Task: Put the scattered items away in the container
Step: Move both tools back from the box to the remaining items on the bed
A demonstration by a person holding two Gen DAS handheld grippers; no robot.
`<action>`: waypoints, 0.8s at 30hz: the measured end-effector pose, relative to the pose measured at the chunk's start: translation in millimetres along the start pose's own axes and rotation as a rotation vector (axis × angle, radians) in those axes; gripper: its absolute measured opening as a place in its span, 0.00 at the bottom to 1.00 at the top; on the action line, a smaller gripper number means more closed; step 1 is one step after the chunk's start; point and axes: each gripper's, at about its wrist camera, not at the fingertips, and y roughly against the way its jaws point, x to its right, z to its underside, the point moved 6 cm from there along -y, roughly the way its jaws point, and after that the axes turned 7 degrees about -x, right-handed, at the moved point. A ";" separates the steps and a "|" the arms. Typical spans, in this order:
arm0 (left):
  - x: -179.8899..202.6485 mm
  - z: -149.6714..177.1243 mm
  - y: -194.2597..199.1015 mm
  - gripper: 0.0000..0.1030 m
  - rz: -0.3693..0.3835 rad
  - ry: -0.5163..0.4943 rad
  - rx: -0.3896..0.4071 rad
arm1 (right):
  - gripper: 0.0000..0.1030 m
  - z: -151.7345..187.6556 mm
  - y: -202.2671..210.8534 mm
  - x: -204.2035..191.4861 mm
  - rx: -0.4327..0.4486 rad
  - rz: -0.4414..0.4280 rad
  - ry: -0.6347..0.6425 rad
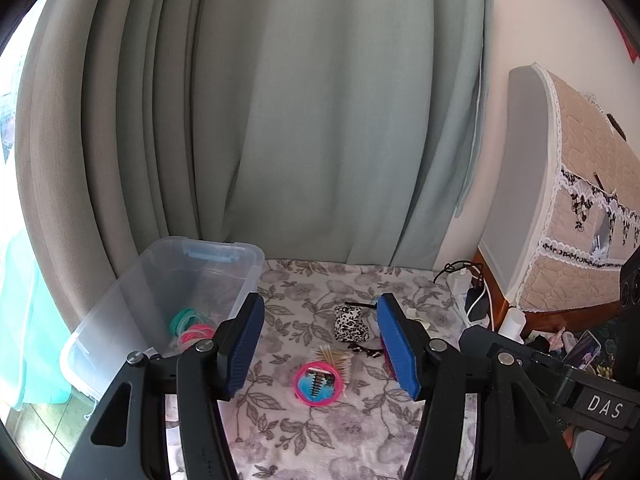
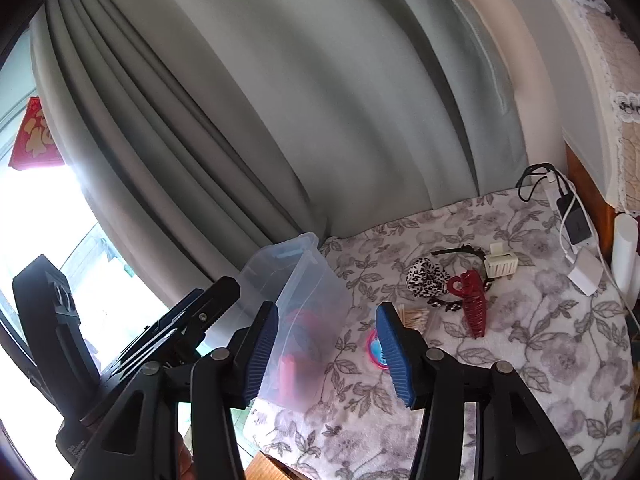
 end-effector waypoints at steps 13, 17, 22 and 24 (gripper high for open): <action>59.5 15.6 -32.9 0.58 0.045 -0.103 -0.096 | 0.63 6.1 14.3 79.7 0.012 0.046 -0.168; 63.2 25.0 -50.1 0.58 0.044 -0.113 -0.129 | 0.66 10.5 8.2 105.3 -0.001 0.070 -0.224; 60.1 38.6 -76.0 0.58 0.054 -0.090 -0.162 | 0.67 18.4 -9.7 123.5 -0.044 0.100 -0.237; 58.0 46.0 -87.8 0.58 0.046 -0.093 -0.182 | 0.67 22.2 -20.1 127.9 -0.069 0.114 -0.231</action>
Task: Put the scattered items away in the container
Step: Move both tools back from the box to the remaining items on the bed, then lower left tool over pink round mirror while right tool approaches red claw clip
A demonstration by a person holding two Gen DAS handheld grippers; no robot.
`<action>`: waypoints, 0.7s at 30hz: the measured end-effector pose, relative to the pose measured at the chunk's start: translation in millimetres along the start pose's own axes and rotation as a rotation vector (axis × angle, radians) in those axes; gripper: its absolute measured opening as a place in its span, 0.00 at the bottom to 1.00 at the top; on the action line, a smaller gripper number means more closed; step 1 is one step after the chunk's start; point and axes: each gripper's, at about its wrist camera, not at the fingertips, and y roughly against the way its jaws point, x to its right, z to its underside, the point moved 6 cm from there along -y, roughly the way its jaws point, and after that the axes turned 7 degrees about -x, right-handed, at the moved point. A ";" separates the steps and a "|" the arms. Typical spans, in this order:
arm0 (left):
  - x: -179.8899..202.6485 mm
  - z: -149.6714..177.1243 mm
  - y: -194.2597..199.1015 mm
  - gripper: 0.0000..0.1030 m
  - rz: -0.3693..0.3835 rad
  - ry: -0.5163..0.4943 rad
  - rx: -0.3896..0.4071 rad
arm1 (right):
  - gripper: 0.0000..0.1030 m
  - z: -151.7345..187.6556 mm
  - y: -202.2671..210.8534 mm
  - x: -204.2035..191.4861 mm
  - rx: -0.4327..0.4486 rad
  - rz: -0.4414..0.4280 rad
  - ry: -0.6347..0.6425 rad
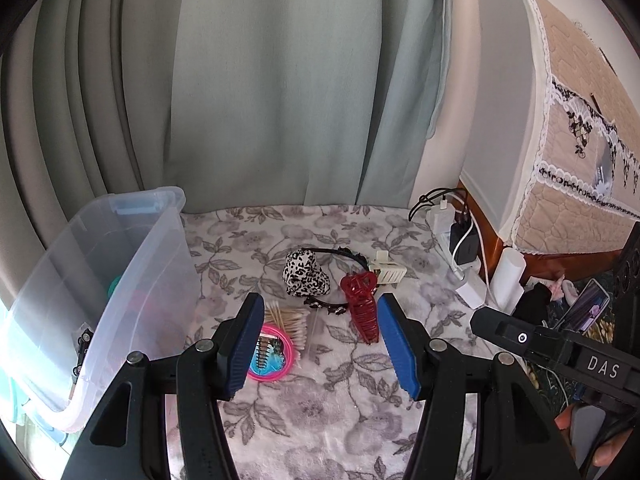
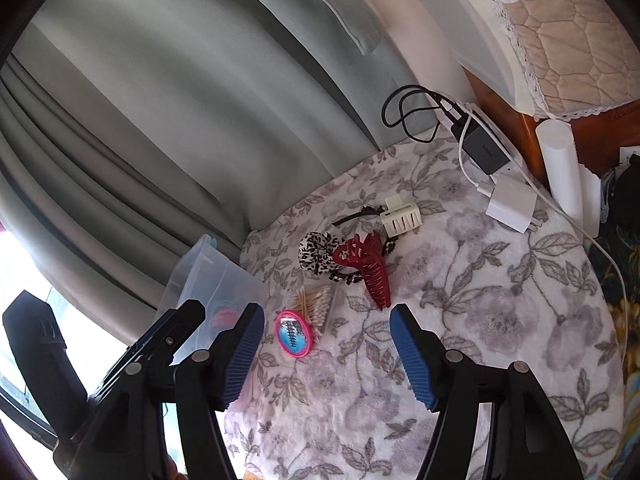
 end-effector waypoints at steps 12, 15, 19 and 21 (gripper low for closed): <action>-29.4 29.1 -67.9 0.58 -0.021 0.046 -0.146 | 0.67 11.4 -60.1 7.5 -0.124 0.058 0.040; -36.2 37.0 -82.7 0.58 -0.028 0.059 -0.176 | 0.67 14.3 -74.5 7.9 -0.155 0.072 0.051; -44.5 44.3 -100.1 0.58 -0.006 0.086 -0.201 | 0.67 17.0 -92.1 9.4 -0.190 0.088 0.060; -48.6 46.9 -108.0 0.58 0.010 0.105 -0.205 | 0.67 17.9 -100.4 10.1 -0.206 0.096 0.065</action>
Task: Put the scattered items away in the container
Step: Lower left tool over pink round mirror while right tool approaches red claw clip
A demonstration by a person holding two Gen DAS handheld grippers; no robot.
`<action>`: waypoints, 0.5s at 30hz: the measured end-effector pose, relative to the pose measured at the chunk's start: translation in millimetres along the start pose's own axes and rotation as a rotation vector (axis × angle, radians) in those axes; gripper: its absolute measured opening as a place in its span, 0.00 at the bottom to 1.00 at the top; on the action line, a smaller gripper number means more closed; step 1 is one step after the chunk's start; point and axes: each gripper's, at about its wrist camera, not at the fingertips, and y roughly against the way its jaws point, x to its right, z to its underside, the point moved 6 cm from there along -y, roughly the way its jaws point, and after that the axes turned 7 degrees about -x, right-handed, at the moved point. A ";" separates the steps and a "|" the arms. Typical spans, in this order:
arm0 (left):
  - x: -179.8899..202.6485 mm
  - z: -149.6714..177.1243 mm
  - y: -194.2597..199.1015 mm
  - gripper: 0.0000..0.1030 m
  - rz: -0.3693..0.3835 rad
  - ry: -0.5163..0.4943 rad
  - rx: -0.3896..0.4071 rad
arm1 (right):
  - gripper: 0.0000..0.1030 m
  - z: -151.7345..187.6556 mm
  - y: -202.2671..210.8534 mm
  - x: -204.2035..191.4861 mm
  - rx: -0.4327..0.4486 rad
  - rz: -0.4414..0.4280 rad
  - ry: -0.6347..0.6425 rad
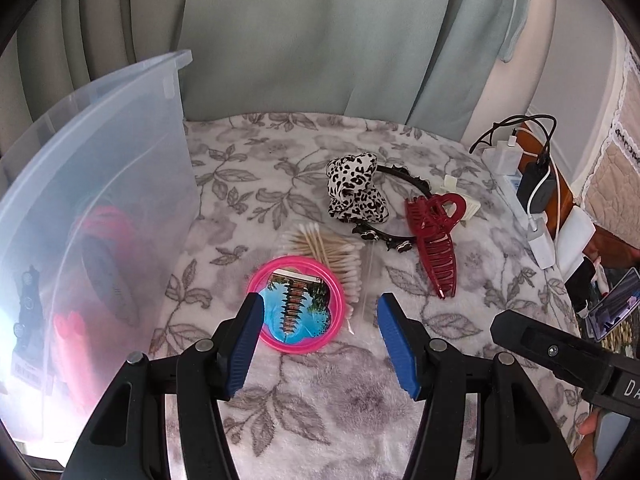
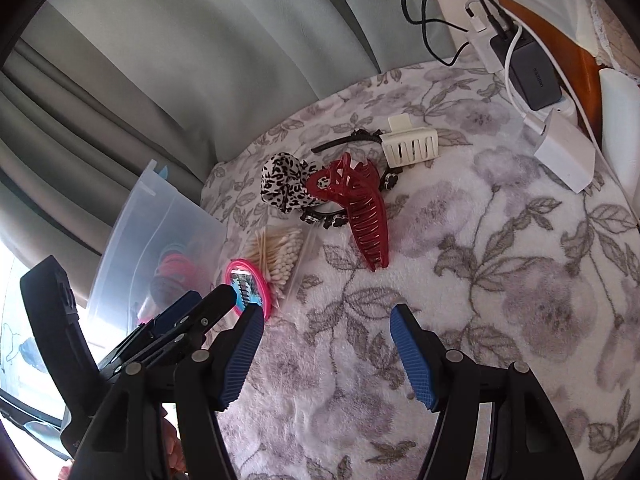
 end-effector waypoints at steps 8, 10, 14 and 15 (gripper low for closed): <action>-5.3 2.6 -26.8 0.59 0.024 0.000 -0.025 | 0.67 -5.1 -27.8 3.8 -0.043 0.024 0.003; -6.7 2.9 -33.0 0.59 0.030 0.001 -0.035 | 0.67 -6.5 -32.7 4.8 -0.050 0.030 0.005; -13.3 2.9 -43.5 0.59 0.029 0.023 -0.051 | 0.67 -10.0 -40.5 7.1 -0.060 0.042 0.010; -14.5 2.5 -45.2 0.59 0.029 0.025 -0.051 | 0.67 -10.9 -42.3 7.7 -0.062 0.045 0.011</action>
